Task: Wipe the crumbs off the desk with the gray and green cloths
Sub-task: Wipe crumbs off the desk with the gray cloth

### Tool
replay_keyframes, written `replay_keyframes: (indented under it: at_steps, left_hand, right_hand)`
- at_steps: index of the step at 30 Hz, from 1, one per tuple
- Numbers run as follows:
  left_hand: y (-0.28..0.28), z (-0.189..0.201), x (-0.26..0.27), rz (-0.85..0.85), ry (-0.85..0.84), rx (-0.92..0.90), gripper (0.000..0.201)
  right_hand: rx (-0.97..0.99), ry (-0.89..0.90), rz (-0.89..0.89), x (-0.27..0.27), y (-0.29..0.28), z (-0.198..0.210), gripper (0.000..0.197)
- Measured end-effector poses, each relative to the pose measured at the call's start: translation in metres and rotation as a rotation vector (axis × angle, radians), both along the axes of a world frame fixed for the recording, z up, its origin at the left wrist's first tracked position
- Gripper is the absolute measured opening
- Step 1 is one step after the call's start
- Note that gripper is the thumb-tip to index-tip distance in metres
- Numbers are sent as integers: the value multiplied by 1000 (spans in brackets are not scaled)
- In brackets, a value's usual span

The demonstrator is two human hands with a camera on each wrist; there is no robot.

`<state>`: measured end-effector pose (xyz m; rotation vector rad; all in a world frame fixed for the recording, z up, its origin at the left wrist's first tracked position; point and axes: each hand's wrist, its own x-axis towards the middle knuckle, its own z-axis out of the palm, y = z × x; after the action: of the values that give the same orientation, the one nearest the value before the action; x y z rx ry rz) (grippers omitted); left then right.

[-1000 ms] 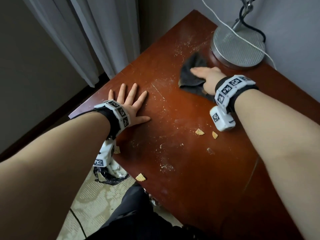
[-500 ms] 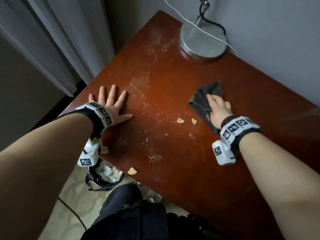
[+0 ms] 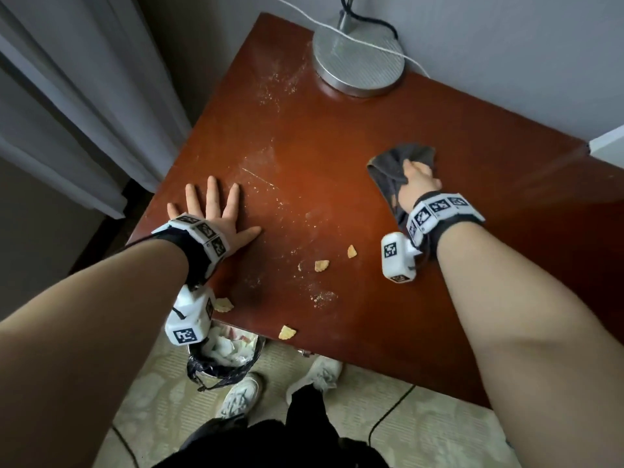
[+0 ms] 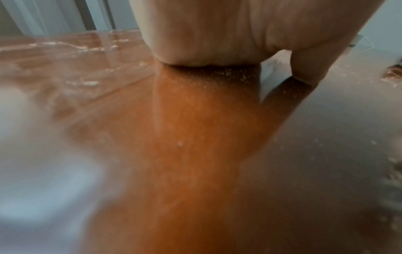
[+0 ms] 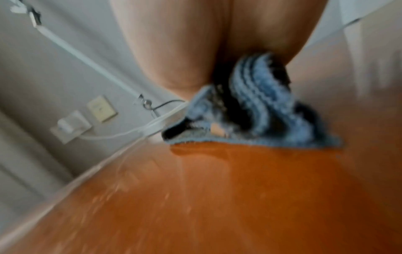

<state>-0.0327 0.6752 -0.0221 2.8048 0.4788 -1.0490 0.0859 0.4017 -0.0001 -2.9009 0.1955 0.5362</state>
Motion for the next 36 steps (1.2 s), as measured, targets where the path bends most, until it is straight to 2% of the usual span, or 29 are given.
replay_keyframes:
  at_steps: [2, 6, 8, 9, 11, 13, 15, 18, 20, 22, 26, 28, 30, 32, 34, 36]
  left_hand:
    - [1, -1, 0, -1, 1, -3, 86]
    - [1, 1, 0, -6, -1, -5, 87]
    - [0, 3, 1, -5, -3, -6, 87]
    - [0, 4, 1, -4, -1, -8, 87]
    - [0, 6, 1, -10, 6, -6, 87]
    - [-1, 6, 0, -13, 5, -7, 87]
    - [-1, 6, 0, -13, -1, -8, 86]
    - [-2, 5, 0, -18, -7, 3, 86]
    - [-1, 5, 1, -22, -9, 3, 86]
    - [0, 3, 1, -24, -11, 0, 86]
    - [-1, 1, 1, -35, -35, 4, 86]
    - [-1, 0, 0, -41, -55, 10, 86]
    - [0, 0, -1, -51, -51, 14, 86]
    - [1, 1, -1, -59, -51, 13, 87]
    - [2, 1, -1, -69, -64, 8, 87]
    - [3, -1, -1, -77, -73, 7, 88]
  right_hand:
    - [-22, 14, 140, 2, 18, -8, 63]
    - [60, 84, 620, -24, 52, -11, 71]
    - [91, 146, 723, -34, 57, -9, 69]
    - [145, 167, 714, -36, 54, -9, 65]
    - [324, 110, 563, -39, 40, -7, 55]
    - [420, -39, 269, -37, 17, 2, 49]
    - [293, -128, -6, -37, -15, 10, 48]
    - [-59, 48, -241, -53, -58, 11, 59]
    - [-161, 118, -233, -73, -62, -1, 62]
    - [-207, 79, -95, -91, -54, -10, 61]
    - [-114, 69, 195, -120, -27, -11, 67]
    - [-72, 123, 257, -132, -13, -10, 72]
    - [14, 122, 196, -136, -10, -5, 71]
    - [63, 9, 24, -139, -18, 0, 67]
    - [36, -55, -199, -149, -29, 1, 63]
    - [-27, 15, -338, -170, -29, -2, 60]
